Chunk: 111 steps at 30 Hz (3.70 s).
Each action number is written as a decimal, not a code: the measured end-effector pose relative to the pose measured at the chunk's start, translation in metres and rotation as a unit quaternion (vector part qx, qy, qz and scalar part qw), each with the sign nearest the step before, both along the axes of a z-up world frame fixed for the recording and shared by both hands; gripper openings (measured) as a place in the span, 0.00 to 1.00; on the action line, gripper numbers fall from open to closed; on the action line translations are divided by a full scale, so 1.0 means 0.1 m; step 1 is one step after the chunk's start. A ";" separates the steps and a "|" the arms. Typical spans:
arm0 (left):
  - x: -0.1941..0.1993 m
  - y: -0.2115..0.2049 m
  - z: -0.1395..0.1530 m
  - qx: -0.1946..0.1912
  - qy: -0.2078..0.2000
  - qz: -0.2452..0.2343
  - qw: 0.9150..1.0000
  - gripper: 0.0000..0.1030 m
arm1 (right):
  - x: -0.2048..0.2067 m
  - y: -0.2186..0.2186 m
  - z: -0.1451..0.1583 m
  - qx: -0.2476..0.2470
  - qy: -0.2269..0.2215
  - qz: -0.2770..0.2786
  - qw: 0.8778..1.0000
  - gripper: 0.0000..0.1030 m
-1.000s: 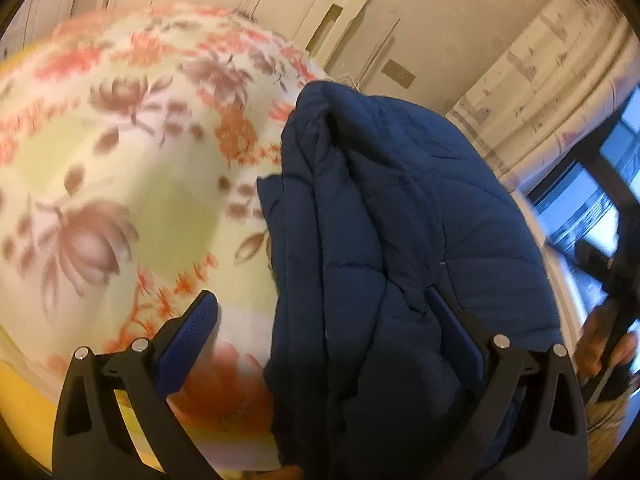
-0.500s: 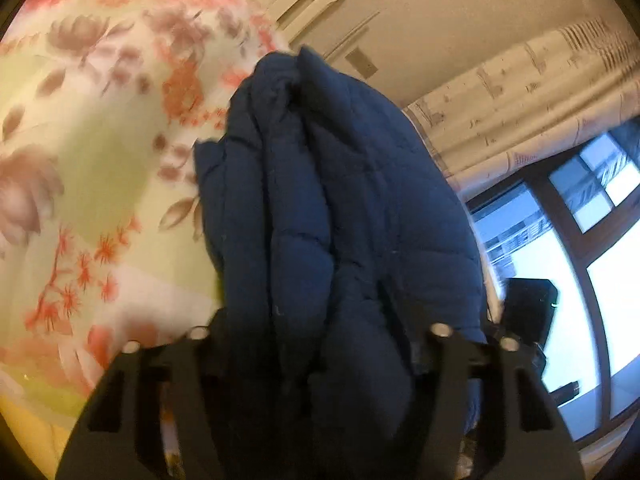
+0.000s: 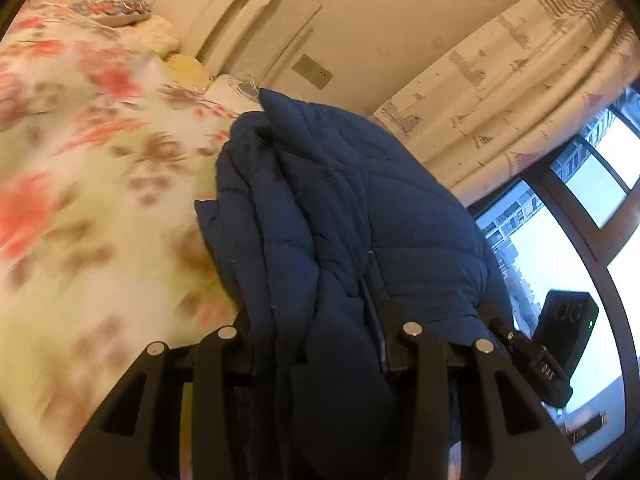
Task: Fold large clothes
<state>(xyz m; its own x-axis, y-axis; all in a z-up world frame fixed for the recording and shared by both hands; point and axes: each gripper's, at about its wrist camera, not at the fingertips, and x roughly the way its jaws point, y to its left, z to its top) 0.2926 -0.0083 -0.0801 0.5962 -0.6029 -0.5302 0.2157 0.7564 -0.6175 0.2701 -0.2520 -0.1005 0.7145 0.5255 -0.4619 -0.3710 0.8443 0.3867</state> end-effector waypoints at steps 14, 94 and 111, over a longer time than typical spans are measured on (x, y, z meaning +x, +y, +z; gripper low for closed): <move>-0.11 -0.01 0.27 0.102 -0.019 0.074 0.992 0.85 | -0.09 -0.36 -0.14 0.022 0.087 -0.131 0.987 0.86; -2.31 -0.70 1.84 0.296 -0.268 0.148 0.905 0.98 | -1.94 0.48 1.19 -0.169 -0.128 -0.171 0.962 0.95; -1.09 -0.17 0.97 0.352 -0.124 0.083 0.924 0.98 | -1.32 -0.20 0.71 -0.198 -0.045 -0.210 0.956 0.95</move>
